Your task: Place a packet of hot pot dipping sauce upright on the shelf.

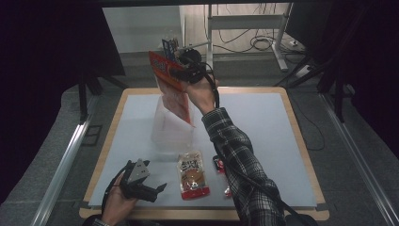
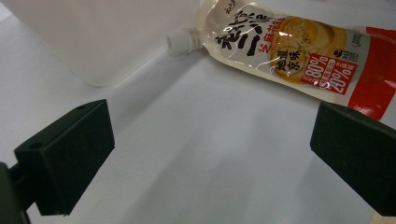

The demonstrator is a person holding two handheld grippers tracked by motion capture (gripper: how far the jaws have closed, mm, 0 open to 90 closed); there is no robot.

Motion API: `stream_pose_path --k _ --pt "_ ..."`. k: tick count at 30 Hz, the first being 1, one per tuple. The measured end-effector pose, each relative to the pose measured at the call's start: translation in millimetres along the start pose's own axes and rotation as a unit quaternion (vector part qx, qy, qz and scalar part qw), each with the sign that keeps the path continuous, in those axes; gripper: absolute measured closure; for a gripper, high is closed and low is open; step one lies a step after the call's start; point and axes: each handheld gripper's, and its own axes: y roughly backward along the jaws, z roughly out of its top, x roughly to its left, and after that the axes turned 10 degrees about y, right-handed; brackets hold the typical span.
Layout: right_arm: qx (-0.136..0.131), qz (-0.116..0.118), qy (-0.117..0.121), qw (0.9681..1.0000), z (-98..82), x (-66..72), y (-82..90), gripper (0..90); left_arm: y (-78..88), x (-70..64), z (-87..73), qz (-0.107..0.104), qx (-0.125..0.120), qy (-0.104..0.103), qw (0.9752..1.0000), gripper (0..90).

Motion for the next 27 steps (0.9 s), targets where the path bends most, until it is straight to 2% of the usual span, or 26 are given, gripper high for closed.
stream_pose_path --k 5,17,20,22,27 --pt "0.005 0.003 -0.008 1.0000 -9.2 1.0 -13.3 88.9 0.1 0.2 0.1 0.001 0.003 -0.002 1.0000 0.0" --pt "0.034 -0.008 0.013 0.9993 -36.3 -2.6 -25.8 88.6 -0.7 -0.8 -0.2 0.004 0.007 -0.007 0.9999 0.0" --pt "0.027 -0.002 0.005 0.9996 -43.2 -7.4 -23.6 88.6 -0.9 -0.6 -0.1 0.004 0.008 -0.008 0.9999 0.0" --pt "0.035 -0.002 0.008 0.9994 -44.7 -9.8 -21.7 88.5 -1.1 -0.7 -0.1 0.005 0.009 -0.008 0.9999 0.0" --pt "0.063 -0.023 0.033 0.9972 -51.8 -12.9 -18.1 88.4 -1.5 -1.2 -0.3 0.007 0.011 -0.010 0.9999 0.0"
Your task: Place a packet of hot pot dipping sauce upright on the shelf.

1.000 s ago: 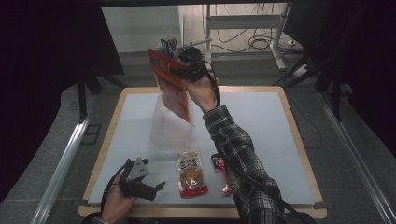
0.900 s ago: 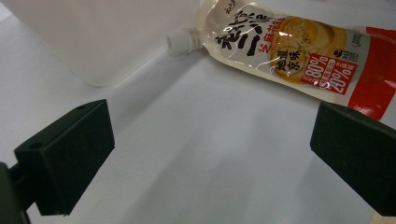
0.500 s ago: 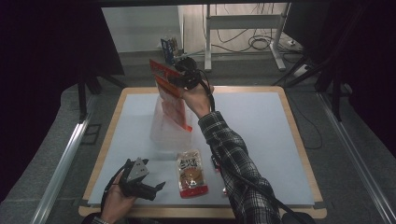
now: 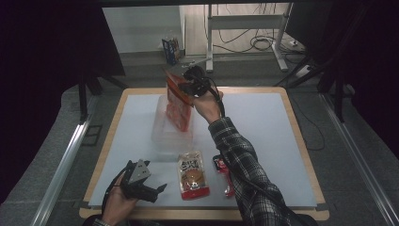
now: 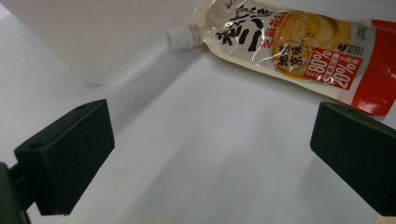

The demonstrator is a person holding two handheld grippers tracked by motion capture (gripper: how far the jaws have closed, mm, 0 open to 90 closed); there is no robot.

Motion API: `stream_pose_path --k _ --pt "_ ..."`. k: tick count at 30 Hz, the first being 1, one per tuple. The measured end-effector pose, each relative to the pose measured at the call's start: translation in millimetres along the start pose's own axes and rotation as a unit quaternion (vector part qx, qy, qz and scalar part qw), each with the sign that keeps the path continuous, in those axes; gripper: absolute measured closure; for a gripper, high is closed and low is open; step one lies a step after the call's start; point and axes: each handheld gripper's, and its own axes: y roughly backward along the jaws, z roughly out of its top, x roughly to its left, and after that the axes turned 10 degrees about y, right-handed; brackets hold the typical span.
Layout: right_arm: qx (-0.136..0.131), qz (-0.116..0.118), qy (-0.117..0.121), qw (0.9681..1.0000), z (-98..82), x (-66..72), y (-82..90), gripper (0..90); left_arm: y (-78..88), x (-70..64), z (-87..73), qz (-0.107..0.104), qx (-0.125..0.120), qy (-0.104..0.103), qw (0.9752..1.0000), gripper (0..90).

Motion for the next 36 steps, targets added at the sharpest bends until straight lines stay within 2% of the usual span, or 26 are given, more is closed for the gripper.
stream_pose_path --k 5,6,11,15,16,17,20,24,27,31,36 --pt "0.016 -0.006 -0.013 0.9998 -14.1 -9.3 -0.1 88.4 -0.6 -0.5 -0.1 0.001 0.002 -0.001 1.0000 0.0" --pt "0.024 -0.007 -0.018 0.9995 -21.6 -14.1 -1.4 88.3 -0.9 -0.5 -0.1 0.001 0.003 -0.001 1.0000 0.0" --pt "0.033 -0.017 -0.024 0.9990 -31.8 -21.6 -0.7 87.2 -2.3 -1.1 -0.4 0.004 0.008 -0.003 1.0000 0.0" --pt "0.033 -0.018 -0.027 0.9990 -33.0 -27.0 4.6 83.5 -2.4 -0.6 -0.5 0.004 0.008 -0.001 1.0000 0.0" --pt "0.033 -0.018 -0.017 0.9991 -32.9 -27.1 5.9 75.1 -2.3 -0.5 -0.6 0.004 0.008 -0.001 1.0000 0.0" --pt "0.033 -0.018 -0.017 0.9991 -32.9 -27.1 5.9 75.1 -2.3 -0.6 -0.6 0.004 0.008 -0.001 1.0000 0.0" --pt "0.038 -0.026 -0.005 0.9989 -32.8 -25.0 6.5 63.9 -2.4 -0.8 -0.6 0.004 0.009 -0.001 1.0000 0.0" --pt "0.039 -0.030 0.009 0.9988 -32.8 -25.1 8.1 44.0 -2.3 -0.6 -0.6 0.003 0.008 0.000 1.0000 0.0" --pt "0.035 -0.026 0.009 0.9990 -32.3 -27.1 11.8 31.6 -2.3 -0.8 -0.6 0.003 0.008 0.000 1.0000 0.0" --pt "0.040 -0.030 0.023 0.9985 -33.5 -28.1 16.9 20.2 -2.5 -0.9 -0.5 0.002 0.008 0.000 1.0000 0.0" --pt "0.033 -0.021 0.032 0.9987 -40.1 -30.2 23.8 9.3 -2.7 -1.0 -0.6 0.002 0.009 0.000 1.0000 0.0"
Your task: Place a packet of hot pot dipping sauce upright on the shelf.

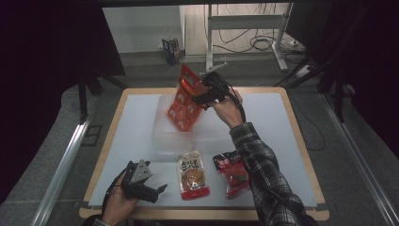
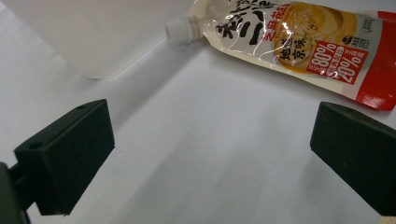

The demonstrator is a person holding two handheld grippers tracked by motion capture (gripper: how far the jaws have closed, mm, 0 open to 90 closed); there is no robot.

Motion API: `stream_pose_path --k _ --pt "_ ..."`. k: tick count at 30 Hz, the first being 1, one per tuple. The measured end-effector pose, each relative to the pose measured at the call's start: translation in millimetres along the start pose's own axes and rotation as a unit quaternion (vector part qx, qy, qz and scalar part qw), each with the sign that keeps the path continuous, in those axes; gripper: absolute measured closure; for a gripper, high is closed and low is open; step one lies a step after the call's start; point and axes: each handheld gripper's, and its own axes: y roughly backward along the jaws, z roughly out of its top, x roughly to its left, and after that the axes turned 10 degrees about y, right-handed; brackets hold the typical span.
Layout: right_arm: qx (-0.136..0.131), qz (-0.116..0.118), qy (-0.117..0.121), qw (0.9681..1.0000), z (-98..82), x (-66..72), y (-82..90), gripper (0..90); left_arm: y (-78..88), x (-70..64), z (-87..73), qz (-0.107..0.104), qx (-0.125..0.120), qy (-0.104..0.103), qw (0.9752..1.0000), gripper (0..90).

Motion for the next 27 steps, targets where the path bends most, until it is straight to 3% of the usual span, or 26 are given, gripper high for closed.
stream_pose_path --k 9,27 --pt "0.014 0.012 0.019 0.9997 -17.1 5.5 12.3 1.4 -0.2 -0.1 -0.2 0.003 0.001 0.001 1.0000 0.0" --pt "0.005 0.025 0.028 0.9993 -43.4 21.0 30.0 0.3 -0.4 0.2 -0.4 0.007 0.001 0.000 1.0000 0.0"
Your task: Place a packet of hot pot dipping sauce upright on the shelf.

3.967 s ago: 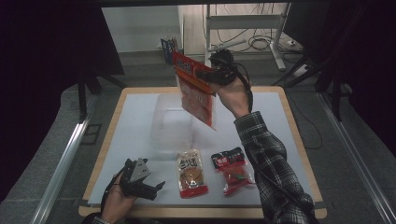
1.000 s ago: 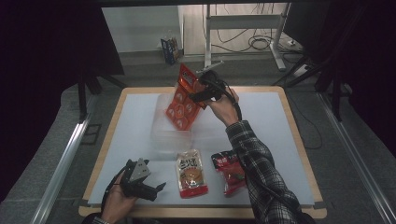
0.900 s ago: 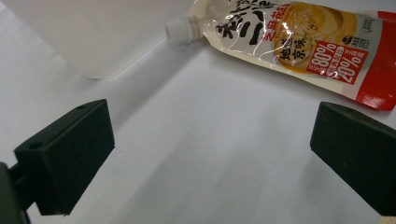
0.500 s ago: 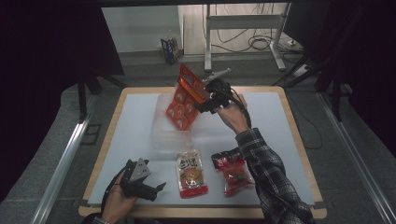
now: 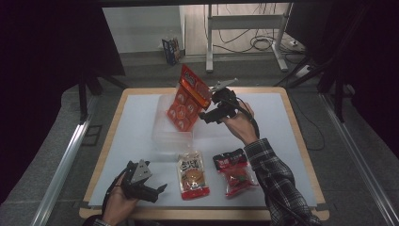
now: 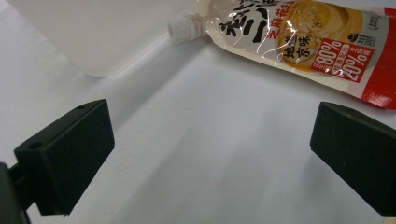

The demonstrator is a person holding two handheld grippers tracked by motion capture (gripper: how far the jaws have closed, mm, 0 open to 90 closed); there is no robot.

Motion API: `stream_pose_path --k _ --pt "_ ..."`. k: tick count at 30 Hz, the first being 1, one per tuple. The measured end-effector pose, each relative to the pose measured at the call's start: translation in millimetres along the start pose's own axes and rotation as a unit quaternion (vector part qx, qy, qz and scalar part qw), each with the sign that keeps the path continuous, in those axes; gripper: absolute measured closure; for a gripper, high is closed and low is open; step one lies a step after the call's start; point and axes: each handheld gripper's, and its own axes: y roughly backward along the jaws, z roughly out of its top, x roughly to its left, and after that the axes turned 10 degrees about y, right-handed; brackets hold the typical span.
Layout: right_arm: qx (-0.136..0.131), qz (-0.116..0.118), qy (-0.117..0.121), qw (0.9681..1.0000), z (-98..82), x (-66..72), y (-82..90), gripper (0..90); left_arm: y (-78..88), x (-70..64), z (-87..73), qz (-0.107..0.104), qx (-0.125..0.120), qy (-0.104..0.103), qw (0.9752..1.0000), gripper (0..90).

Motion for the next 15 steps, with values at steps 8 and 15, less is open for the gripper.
stream_pose_path --k 8,15 --pt "-0.010 0.015 0.002 0.9998 -12.8 9.1 7.5 0.0 -0.2 -0.3 -0.3 0.001 0.002 -0.002 1.0000 0.0" --pt "-0.007 0.024 0.009 0.9997 -26.0 17.9 11.5 0.0 0.3 -0.6 -0.6 0.002 0.000 -0.001 1.0000 0.0"
